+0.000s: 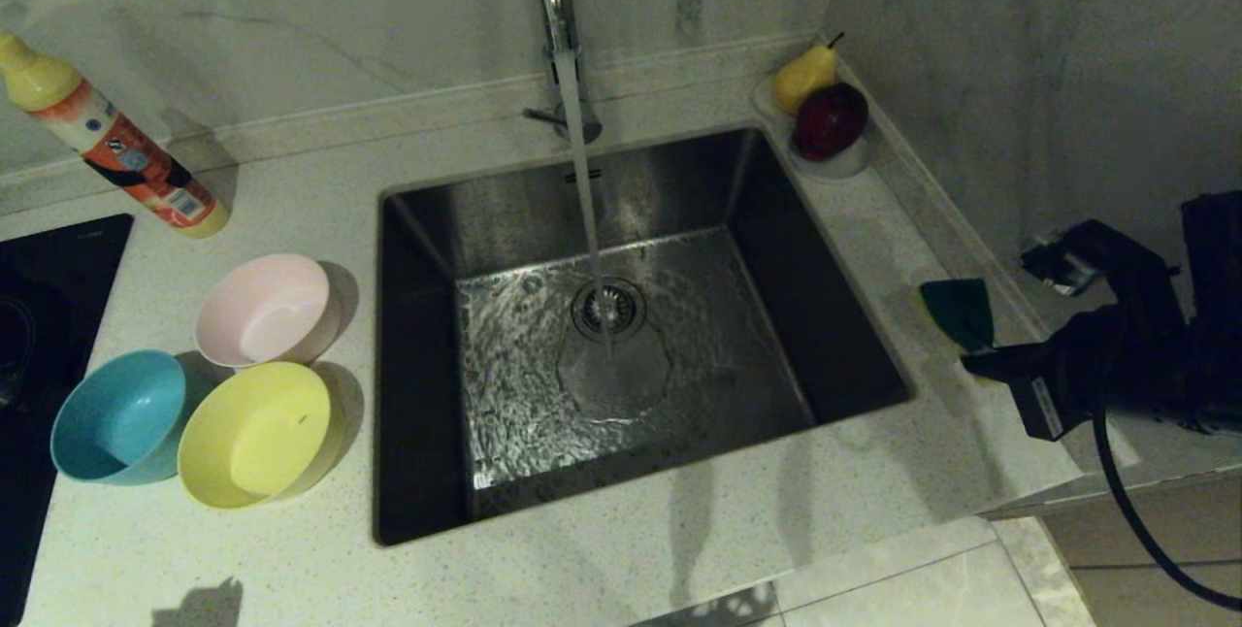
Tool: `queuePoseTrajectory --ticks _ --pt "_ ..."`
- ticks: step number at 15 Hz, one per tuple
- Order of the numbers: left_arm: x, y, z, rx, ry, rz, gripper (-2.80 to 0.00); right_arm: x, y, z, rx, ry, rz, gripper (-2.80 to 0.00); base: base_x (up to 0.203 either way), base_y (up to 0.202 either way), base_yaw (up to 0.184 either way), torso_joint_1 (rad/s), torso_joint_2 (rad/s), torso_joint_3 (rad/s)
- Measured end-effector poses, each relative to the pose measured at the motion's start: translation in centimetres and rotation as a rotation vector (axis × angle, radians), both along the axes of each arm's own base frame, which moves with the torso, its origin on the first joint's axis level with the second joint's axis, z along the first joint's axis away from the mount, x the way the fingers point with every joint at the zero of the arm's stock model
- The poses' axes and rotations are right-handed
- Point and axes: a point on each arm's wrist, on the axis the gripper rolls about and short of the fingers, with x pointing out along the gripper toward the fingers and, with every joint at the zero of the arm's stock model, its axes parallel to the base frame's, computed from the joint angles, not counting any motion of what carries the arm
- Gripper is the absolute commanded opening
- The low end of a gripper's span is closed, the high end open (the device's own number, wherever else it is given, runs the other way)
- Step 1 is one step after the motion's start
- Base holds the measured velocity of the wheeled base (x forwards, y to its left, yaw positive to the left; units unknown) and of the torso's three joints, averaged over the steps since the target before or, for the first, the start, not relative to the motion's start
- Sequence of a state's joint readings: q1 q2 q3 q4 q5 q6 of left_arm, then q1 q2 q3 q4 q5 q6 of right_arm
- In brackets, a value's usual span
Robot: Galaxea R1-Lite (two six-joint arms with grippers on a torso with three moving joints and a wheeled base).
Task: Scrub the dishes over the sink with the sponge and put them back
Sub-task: Pick up a bowl and the sponge
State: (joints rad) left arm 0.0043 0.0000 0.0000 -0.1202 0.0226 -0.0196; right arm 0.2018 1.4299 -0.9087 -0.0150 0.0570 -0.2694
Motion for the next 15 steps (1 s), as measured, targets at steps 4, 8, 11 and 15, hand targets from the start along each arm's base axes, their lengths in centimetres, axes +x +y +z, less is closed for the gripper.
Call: queuePoseTrajectory --ticks 4,8,11,15 --pt "0.0 0.0 0.0 0.0 0.0 0.0 -2.8 -1.9 2.1 1.2 0.014 0.041 0.092 -2.8 0.0 0.0 0.0 0.0 0.0 0.0" --pt "0.0 0.0 0.0 0.0 0.0 0.0 -2.8 -3.0 4.0 2.4 0.085 0.073 0.142 -2.8 0.0 0.0 0.0 0.0 0.0 0.0" --pt "0.0 0.0 0.0 0.0 0.0 0.0 -2.8 -3.3 5.9 3.2 0.121 0.093 0.198 -2.8 0.0 0.0 0.0 0.0 0.0 0.0" --pt "0.0 0.0 0.0 0.0 0.0 0.0 -2.8 -2.9 8.2 3.8 0.195 0.126 0.227 -2.8 0.0 0.0 0.0 0.0 0.0 0.0"
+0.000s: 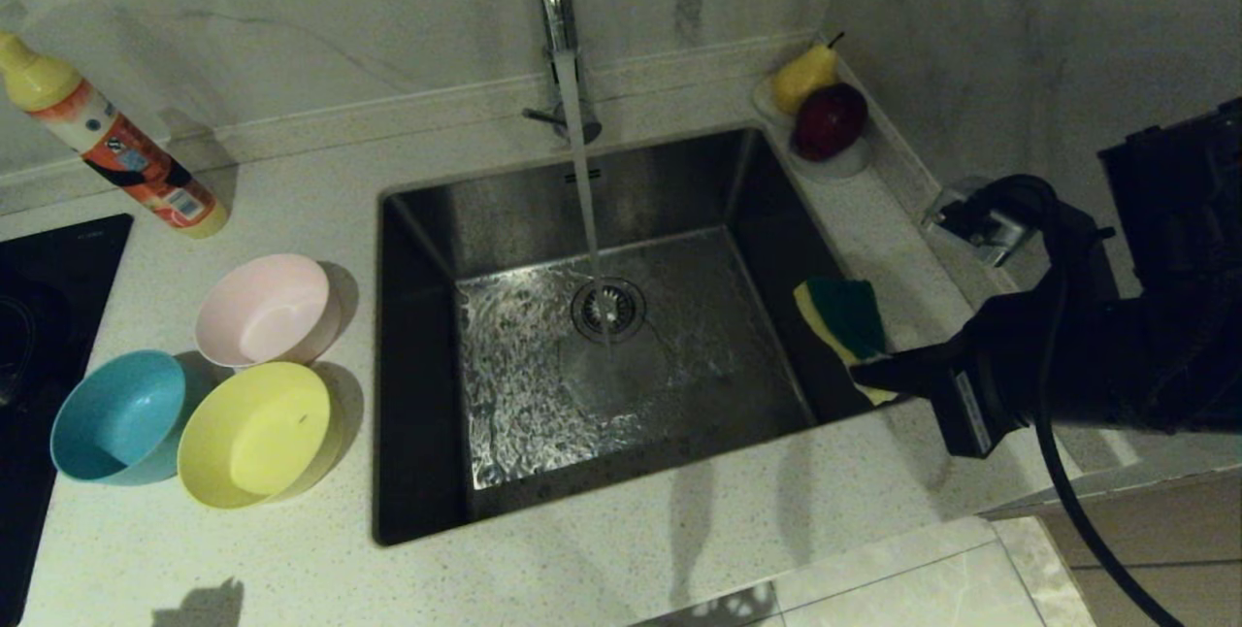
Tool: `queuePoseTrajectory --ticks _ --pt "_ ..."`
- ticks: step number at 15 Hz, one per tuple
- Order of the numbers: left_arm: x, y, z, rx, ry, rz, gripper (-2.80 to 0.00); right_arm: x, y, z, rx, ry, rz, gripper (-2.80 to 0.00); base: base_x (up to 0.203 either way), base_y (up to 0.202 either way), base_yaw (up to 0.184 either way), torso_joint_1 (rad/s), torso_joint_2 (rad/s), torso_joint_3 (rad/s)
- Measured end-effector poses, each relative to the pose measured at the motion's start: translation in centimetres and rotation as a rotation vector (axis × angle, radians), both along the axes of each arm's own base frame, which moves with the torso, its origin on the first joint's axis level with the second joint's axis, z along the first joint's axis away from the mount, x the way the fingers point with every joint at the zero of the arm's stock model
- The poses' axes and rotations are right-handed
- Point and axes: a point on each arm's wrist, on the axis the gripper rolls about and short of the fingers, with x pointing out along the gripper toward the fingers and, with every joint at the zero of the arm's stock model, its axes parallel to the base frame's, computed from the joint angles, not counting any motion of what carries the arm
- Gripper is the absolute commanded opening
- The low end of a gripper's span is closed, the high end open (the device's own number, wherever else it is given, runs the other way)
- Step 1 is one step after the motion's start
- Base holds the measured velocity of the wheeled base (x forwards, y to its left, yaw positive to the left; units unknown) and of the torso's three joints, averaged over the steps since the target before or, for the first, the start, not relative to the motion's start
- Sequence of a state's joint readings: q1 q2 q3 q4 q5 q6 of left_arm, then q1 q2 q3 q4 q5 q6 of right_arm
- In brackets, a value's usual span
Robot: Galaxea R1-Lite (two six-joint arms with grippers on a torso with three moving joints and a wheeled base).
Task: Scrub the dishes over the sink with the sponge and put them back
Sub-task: Pick up a bowl and the sponge
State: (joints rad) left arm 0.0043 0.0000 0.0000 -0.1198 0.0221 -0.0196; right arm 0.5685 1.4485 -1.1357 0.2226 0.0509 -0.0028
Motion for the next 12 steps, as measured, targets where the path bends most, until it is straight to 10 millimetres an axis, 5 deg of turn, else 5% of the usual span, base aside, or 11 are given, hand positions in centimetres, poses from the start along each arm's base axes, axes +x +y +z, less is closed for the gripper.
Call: queuePoseTrajectory --ticks 12 --pt "0.0 0.0 -0.1 0.037 0.009 0.007 -2.8 0.6 2.1 -1.4 -0.011 0.098 0.029 -2.8 0.0 0.0 0.0 0.0 0.0 0.0"
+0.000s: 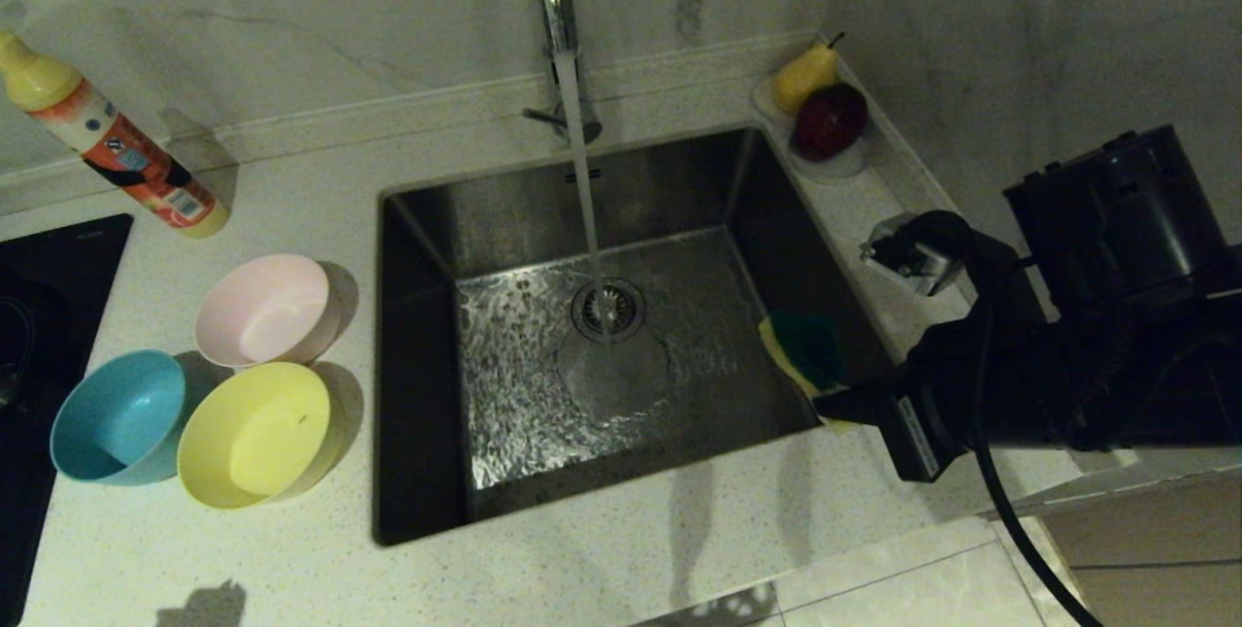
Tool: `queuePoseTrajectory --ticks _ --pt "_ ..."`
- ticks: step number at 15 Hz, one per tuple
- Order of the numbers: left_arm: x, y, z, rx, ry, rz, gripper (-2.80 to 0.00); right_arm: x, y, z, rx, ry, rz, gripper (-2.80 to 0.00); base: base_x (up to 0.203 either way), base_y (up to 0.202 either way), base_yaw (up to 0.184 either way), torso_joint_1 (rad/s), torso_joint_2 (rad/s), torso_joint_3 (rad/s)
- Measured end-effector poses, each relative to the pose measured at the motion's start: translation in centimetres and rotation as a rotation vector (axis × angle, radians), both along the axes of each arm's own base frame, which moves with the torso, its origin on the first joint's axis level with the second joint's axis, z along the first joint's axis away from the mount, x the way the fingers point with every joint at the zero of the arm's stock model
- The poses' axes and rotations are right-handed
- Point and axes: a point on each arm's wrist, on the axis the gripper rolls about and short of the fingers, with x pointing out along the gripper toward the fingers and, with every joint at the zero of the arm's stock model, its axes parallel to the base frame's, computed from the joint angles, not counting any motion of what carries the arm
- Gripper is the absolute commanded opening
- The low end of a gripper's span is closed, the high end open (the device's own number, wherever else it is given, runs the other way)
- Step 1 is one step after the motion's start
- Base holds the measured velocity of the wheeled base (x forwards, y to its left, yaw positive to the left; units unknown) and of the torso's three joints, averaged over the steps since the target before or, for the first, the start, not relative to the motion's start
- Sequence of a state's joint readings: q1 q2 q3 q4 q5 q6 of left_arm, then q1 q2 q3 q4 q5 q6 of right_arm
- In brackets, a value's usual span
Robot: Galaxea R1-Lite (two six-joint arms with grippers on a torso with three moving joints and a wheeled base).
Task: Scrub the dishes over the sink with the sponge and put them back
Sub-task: Pick up a bowl and the sponge
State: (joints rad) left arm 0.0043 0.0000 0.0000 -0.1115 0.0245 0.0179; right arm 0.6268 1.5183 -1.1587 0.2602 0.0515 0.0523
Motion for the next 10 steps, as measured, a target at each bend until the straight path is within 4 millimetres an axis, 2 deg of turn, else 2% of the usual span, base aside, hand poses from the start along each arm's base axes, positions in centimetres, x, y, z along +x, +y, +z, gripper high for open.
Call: queuePoseTrajectory --ticks 6,10 --pt "0.0 0.0 0.0 0.025 0.001 -0.003 -2.8 0.1 1.6 -0.4 -0.006 0.016 0.042 -2.8 0.0 0.0 0.0 0.0 0.0 0.0" --pt "0.0 0.0 0.2 0.022 0.004 0.004 -2.8 0.5 2.0 -0.9 -0.016 0.033 0.041 -2.8 0.0 0.0 0.0 0.0 0.0 0.0"
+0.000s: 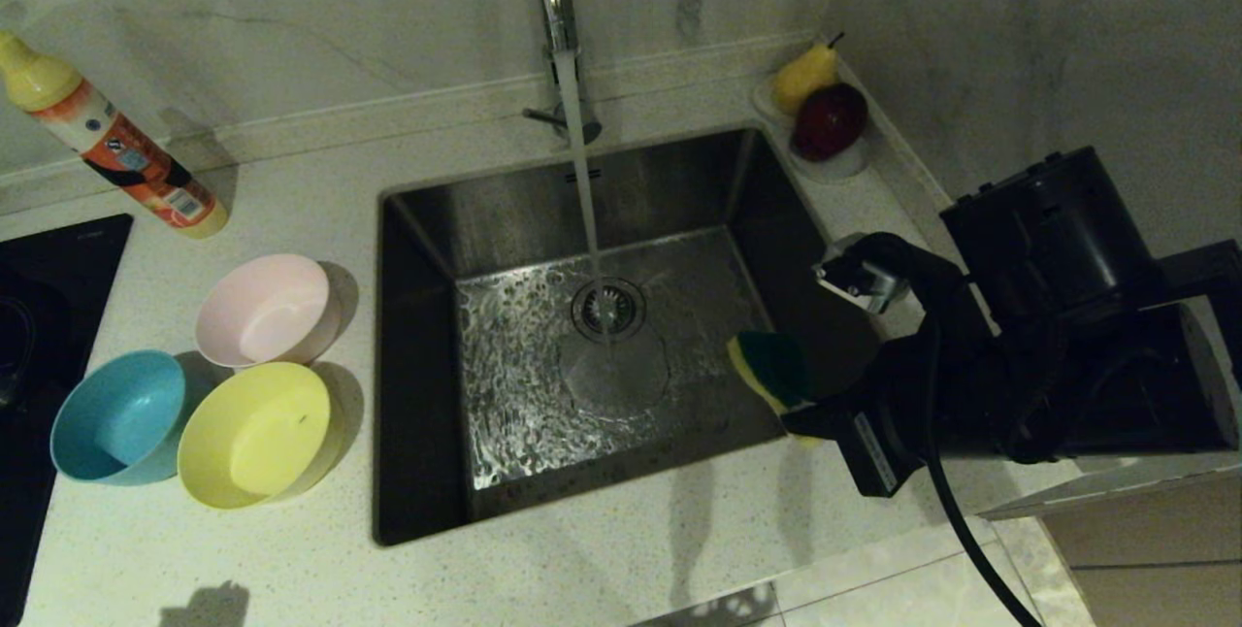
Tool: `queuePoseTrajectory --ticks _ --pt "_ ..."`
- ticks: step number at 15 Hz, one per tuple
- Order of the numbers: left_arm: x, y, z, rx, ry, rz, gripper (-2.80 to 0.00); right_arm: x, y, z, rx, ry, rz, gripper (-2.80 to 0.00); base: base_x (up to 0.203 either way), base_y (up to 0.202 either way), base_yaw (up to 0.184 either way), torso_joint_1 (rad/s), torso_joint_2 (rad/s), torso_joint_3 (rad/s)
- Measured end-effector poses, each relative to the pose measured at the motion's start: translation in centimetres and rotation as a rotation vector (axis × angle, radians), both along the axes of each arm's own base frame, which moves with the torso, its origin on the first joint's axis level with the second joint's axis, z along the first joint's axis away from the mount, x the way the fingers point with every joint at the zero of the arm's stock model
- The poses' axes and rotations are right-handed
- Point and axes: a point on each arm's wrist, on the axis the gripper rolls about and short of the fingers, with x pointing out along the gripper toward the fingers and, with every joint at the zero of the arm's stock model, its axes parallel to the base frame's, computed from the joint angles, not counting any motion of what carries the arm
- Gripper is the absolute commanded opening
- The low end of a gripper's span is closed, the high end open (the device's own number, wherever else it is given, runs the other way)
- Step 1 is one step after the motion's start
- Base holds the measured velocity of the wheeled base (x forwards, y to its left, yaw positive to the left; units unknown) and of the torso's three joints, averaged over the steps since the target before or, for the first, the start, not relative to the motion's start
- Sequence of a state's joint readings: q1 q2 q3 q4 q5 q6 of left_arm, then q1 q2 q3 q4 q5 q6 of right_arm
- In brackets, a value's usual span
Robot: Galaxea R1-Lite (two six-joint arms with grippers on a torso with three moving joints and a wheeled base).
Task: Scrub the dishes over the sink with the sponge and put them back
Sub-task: Pick up a bowl and the sponge
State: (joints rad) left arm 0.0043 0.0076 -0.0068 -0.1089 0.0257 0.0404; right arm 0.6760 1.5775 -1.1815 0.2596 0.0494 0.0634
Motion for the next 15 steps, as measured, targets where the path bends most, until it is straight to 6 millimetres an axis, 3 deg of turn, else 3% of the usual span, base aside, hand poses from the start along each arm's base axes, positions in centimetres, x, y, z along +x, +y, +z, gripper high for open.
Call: queuePoseTrajectory --ticks 1,5,8,12,15 --pt "-0.1 0.0 0.7 -0.001 0.001 0.002 -2.8 0.1 0.0 -0.1 -0.003 0.003 -0.003 -2.8 0.0 0.0 0.0 0.0 0.0 0.0" --pt "-1.1 0.3 7.8 -0.011 -0.094 0.13 -2.8 0.5 0.2 -0.1 0.003 -0.002 -0.003 -2.8 0.0 0.0 0.0 0.0 0.0 0.0" --pt "0.1 0.6 13.2 -0.027 -0.08 0.258 -2.8 0.8 0.5 -0.2 0.005 -0.004 -0.004 -2.8 0.0 0.0 0.0 0.0 0.0 0.0" --pt "5.4 0.9 18.0 -0.024 0.044 0.408 -2.8 1.3 0.9 -0.5 -0.003 0.003 -0.004 -2.8 0.0 0.0 0.0 0.0 0.0 0.0" --pt "11.1 1.3 19.3 -0.004 0.179 0.52 -2.8 1.6 1.1 -0.9 -0.01 0.013 -0.004 -2.8 0.0 0.0 0.0 0.0 0.0 0.0"
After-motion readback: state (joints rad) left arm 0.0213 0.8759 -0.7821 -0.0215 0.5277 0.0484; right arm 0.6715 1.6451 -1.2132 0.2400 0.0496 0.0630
